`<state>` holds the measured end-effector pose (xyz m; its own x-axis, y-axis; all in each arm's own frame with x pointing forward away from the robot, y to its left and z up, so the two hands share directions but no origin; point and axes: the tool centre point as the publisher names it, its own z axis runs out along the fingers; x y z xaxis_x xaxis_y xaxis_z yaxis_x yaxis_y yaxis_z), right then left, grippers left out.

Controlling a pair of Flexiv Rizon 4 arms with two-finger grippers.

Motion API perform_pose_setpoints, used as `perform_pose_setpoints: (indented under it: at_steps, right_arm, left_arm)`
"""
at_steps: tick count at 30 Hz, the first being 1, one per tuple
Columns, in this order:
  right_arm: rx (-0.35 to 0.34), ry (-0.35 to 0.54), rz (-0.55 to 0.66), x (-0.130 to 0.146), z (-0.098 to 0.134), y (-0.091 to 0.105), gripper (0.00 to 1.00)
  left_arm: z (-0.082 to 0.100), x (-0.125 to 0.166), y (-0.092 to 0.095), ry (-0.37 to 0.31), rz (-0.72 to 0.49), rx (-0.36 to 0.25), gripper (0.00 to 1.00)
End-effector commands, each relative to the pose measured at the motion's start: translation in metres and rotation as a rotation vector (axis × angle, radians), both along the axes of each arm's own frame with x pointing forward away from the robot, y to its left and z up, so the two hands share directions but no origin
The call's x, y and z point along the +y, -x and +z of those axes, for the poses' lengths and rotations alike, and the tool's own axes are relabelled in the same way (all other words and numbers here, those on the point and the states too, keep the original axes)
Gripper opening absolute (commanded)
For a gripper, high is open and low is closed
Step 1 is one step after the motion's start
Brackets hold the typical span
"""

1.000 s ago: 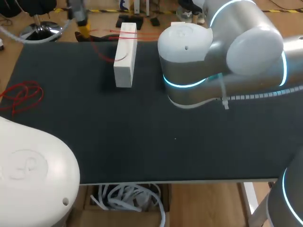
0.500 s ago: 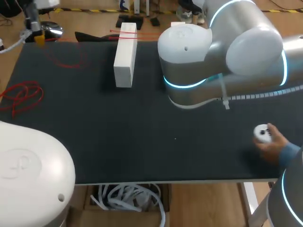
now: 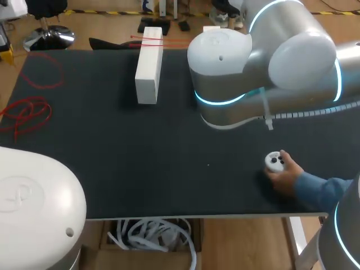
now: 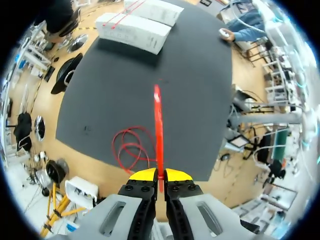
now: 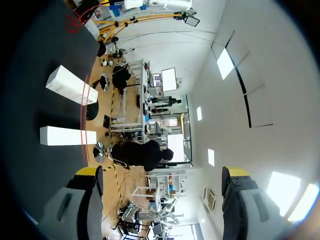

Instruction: Grab the tape and strap the tape.

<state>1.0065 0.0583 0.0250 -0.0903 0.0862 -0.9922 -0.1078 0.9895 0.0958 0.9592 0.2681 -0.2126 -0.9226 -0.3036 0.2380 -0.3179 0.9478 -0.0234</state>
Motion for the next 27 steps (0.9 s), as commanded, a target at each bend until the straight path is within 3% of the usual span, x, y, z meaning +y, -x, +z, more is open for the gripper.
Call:
perform_pose_setpoints:
  at_steps: [1,6,15,16,17,18,27]
  right_arm:
    - [0.007,0.003,0.004,-0.0018,0.0026,0.0006,1.0]
    - [0.007,0.003,0.004,-0.0018,0.0026,0.0006,1.0]
    - [0.007,0.003,0.004,-0.0018,0.0026,0.0006,1.0]
    - [0.007,0.003,0.004,-0.0018,0.0026,0.0006,1.0]
    - [0.007,0.003,0.004,-0.0018,0.0026,0.0006,1.0]
    - [0.007,0.003,0.004,-0.0018,0.0026,0.0006,1.0]
    - [0.007,0.003,0.004,-0.0018,0.0026,0.0006,1.0]
  left_arm:
    - [-0.0029,0.0094,-0.0065,0.083,-0.046,0.038,0.0]
    - [-0.0039,0.0103,-0.0042,0.183,-0.039,0.047,0.0]
    - [-0.005,0.0111,-0.0044,0.182,-0.062,0.05,0.0]
    - [-0.0051,0.0111,-0.0043,0.179,-0.062,0.046,0.07]
    - [-0.005,0.0111,-0.0043,0.18,-0.063,0.045,0.39]
    - [-0.005,0.0111,-0.0041,0.177,-0.066,0.042,1.0]
    - [-0.004,0.0089,-0.0034,0.153,-0.082,0.038,1.0]
